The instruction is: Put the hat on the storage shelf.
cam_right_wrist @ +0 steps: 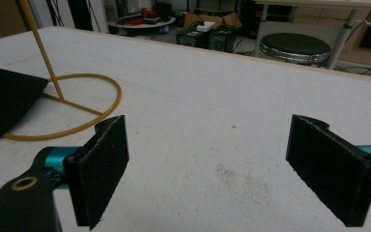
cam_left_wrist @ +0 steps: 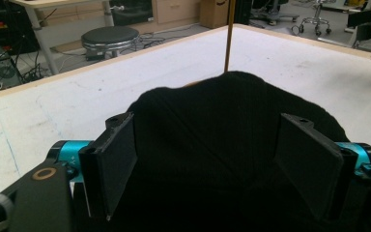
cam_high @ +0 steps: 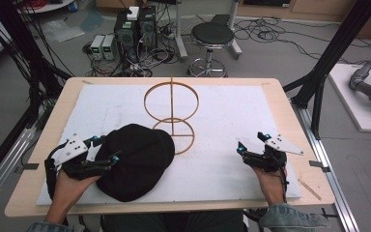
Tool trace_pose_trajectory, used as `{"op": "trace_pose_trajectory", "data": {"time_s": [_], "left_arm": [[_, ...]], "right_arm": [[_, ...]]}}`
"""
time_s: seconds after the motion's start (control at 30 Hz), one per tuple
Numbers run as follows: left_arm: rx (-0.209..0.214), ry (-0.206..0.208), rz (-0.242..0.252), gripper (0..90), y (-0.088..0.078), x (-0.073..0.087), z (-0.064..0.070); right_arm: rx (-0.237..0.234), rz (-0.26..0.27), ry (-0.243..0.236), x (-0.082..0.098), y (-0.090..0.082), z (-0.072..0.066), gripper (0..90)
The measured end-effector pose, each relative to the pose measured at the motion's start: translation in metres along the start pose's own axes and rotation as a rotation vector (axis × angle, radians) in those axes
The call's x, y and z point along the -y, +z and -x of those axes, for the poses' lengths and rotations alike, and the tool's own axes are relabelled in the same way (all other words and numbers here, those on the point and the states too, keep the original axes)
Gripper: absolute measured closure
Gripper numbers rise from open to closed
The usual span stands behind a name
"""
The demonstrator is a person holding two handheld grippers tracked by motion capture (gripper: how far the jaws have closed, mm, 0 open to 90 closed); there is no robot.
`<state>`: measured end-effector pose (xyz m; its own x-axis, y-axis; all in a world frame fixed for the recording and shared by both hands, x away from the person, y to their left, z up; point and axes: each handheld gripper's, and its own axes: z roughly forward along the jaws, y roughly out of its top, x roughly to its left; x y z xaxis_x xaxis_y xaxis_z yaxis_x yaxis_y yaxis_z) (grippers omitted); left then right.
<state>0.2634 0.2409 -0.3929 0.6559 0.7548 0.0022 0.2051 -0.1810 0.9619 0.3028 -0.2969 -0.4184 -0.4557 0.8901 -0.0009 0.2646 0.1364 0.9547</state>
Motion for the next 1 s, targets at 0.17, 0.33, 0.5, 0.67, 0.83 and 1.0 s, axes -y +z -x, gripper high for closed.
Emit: {"op": "trace_pose_trajectory", "data": {"time_s": [0.17, 0.33, 0.5, 0.67, 0.83, 1.0], "left_arm": [[0.01, 0.021, 0.001, 23.5, 0.001, 0.006, 0.005], [0.037, 0.044, -0.015, 23.5, 0.008, 0.009, 0.011], [0.042, 0.057, -0.031, 23.1, 0.014, 0.015, 0.014], [0.04, 0.064, -0.046, 23.7, 0.017, 0.02, 0.013], [0.045, 0.07, -0.063, 25.9, 0.019, 0.026, 0.013], [0.053, 0.056, -0.075, 30.7, 0.02, 0.028, 0.012]], "right_arm": [[-0.001, 0.0, -0.005, 0.0, 0.002, -0.001, 15.0], [-0.001, -0.002, -0.007, 0.0, 0.001, 0.0, 15.0], [-0.001, -0.005, -0.005, 0.001, 0.001, 0.0, 15.0], [-0.001, -0.007, 0.004, 0.001, 0.0, 0.001, 15.0], [-0.003, -0.009, 0.004, 0.001, 0.0, 0.001, 15.0], [-0.003, -0.008, 0.001, 0.001, 0.001, 0.001, 15.0]]}}
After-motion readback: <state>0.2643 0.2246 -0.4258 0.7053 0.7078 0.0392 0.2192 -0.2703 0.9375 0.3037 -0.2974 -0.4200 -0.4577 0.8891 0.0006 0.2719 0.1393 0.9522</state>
